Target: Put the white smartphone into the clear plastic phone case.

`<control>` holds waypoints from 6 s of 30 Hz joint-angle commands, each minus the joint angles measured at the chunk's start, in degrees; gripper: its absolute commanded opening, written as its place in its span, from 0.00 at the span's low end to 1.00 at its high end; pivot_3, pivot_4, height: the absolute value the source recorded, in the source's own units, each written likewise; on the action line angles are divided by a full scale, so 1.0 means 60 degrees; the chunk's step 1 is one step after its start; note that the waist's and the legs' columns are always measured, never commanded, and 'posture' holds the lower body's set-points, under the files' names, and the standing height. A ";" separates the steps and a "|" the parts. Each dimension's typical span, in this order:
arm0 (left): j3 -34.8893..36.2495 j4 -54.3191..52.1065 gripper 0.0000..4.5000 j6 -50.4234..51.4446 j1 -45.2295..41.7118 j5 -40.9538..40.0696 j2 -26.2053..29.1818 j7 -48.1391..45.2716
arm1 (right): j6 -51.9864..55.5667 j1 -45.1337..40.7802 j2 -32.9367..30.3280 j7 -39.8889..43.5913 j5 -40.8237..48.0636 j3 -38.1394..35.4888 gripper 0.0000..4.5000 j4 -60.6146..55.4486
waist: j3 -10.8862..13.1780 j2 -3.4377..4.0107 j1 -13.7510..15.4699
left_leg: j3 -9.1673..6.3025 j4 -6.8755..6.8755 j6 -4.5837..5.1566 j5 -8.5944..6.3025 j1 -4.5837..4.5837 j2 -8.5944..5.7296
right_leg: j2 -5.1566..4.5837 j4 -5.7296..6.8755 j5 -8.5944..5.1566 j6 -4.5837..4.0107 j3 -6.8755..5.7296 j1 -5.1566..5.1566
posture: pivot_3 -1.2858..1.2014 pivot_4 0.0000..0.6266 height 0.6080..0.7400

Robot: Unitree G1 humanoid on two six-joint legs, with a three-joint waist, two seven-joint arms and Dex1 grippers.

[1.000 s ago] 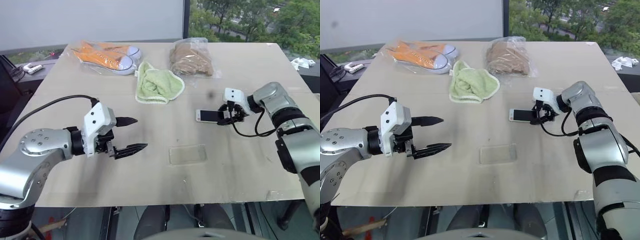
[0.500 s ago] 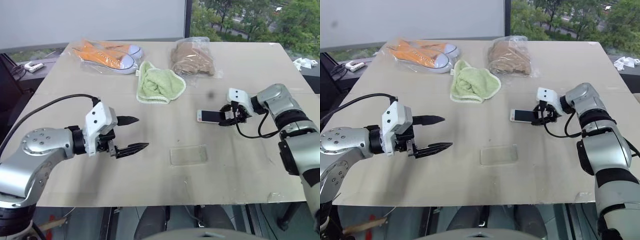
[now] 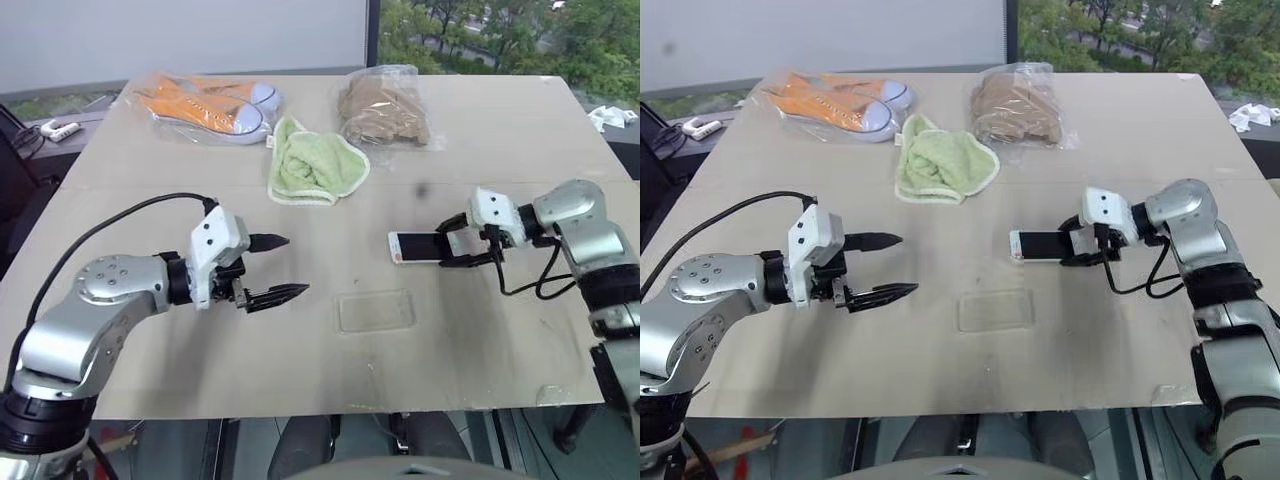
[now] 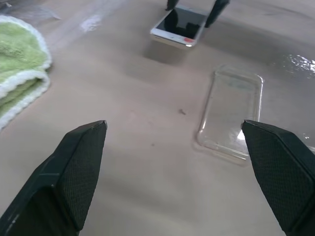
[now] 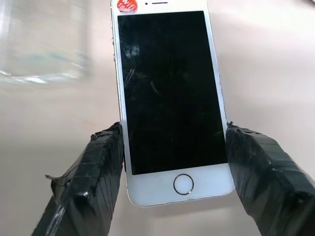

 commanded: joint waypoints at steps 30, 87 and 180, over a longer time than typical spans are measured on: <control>-0.4443 0.1947 1.00 -0.1810 -0.2771 0.3563 -0.3160 0.0120 | 0.5747 0.2033 -0.1515 -0.3270 -0.0267 0.1952 0.62 -0.7606 | -0.0012 -0.0020 0.0119 | -0.0007 0.0049 0.0004 0.0002 -0.0009 -0.0007 | 0.0007 0.0037 -0.0001 0.0002 -0.0014 0.0004 | 0.52 0.24 1.00; -0.5497 0.1321 0.01 -0.0041 -0.1757 0.3619 -0.3089 0.0185 | 0.6603 0.1287 -0.1249 -0.4204 -0.0391 0.3115 0.62 -0.7807 | -0.0050 -0.0038 0.0111 | -0.0030 0.0107 0.0006 0.0001 -0.0010 -0.0005 | 0.0011 0.0055 0.0000 0.0004 -0.0032 0.0028 | 0.52 0.24 1.00; -0.4762 0.2349 0.00 -0.0992 -0.1718 0.4078 -0.3281 -0.0714 | 0.7308 0.1522 -0.1610 -0.3788 0.0106 0.3069 0.01 -0.7681 | -0.0080 -0.0001 0.0359 | -0.0039 0.0043 0.0014 -0.0004 0.0115 -0.0007 | -0.0003 0.0005 -0.0002 0.0003 -0.0054 0.0152 | 0.52 0.24 1.00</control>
